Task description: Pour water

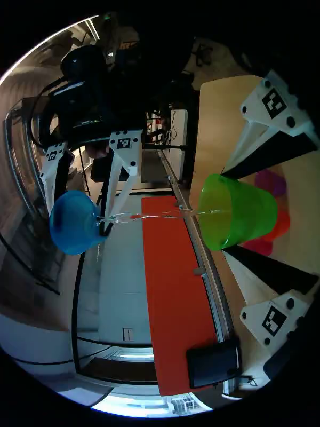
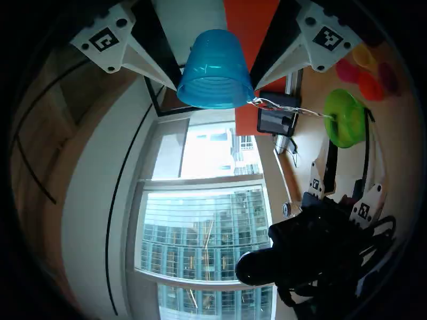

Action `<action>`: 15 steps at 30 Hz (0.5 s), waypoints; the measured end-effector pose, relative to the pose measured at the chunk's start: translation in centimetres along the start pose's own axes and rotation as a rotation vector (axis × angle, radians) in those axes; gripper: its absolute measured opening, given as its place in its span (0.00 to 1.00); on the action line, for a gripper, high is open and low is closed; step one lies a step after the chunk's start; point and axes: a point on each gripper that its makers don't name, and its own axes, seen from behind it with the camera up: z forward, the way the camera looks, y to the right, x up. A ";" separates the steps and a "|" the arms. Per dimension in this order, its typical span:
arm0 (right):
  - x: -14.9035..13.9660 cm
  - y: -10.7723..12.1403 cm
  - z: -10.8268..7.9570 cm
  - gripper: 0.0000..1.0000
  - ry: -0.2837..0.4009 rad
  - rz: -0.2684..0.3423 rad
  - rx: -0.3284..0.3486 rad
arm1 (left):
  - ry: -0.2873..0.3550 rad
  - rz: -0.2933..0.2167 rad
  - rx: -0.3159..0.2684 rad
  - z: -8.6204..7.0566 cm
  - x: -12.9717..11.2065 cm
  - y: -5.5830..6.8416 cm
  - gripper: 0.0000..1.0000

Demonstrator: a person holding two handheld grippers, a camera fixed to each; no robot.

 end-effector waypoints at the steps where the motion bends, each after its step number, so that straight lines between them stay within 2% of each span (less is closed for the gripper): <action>1: 0.0 0.1 0.0 0.90 0.000 -0.004 -0.001 | 0.001 0.000 0.000 0.0 0.0 0.0 0.85; 15: 0.6 1.0 0.2 0.90 0.006 -0.080 -0.019 | 0.006 0.000 0.000 -0.2 0.3 0.0 0.85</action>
